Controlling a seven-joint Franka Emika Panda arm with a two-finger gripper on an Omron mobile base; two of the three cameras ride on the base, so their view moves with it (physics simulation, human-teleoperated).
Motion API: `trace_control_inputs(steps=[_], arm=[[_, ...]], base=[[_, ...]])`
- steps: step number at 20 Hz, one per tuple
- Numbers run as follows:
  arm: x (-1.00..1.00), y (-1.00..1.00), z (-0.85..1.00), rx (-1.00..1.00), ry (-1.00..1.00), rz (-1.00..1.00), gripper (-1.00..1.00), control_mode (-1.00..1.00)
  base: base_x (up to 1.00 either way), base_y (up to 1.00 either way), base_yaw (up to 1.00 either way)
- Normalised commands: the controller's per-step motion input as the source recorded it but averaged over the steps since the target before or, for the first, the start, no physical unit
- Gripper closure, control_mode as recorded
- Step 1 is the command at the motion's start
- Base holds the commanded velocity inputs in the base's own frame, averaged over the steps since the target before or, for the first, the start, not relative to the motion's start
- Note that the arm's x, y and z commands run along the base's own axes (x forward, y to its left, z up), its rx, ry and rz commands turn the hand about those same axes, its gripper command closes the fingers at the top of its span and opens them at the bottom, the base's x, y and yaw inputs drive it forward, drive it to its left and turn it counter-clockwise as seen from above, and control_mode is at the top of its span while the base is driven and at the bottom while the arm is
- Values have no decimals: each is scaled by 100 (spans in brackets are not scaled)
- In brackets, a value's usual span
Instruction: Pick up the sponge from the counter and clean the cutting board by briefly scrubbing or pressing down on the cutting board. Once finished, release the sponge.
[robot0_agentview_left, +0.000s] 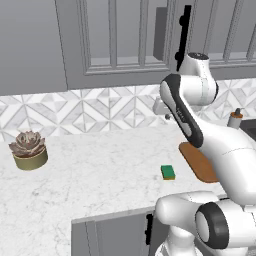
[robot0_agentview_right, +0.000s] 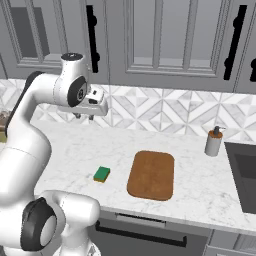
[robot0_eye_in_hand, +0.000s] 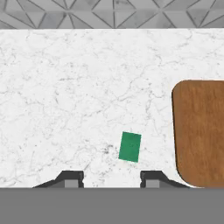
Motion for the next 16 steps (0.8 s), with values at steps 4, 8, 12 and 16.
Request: trace_control_inputs(steps=[4,8,12,16], arm=[[-2,2,-25,0,0,0,-100,-100],[-18,-2,-60,6,-2,-9,-100,-100],[-3,0,-61,-1,-9,-4,-100,-100],[0,-16,-55,0,-4,-7,-100,-100]], base=[[0,0,0],[0,0,0],[0,0,0],[0,0,0]])
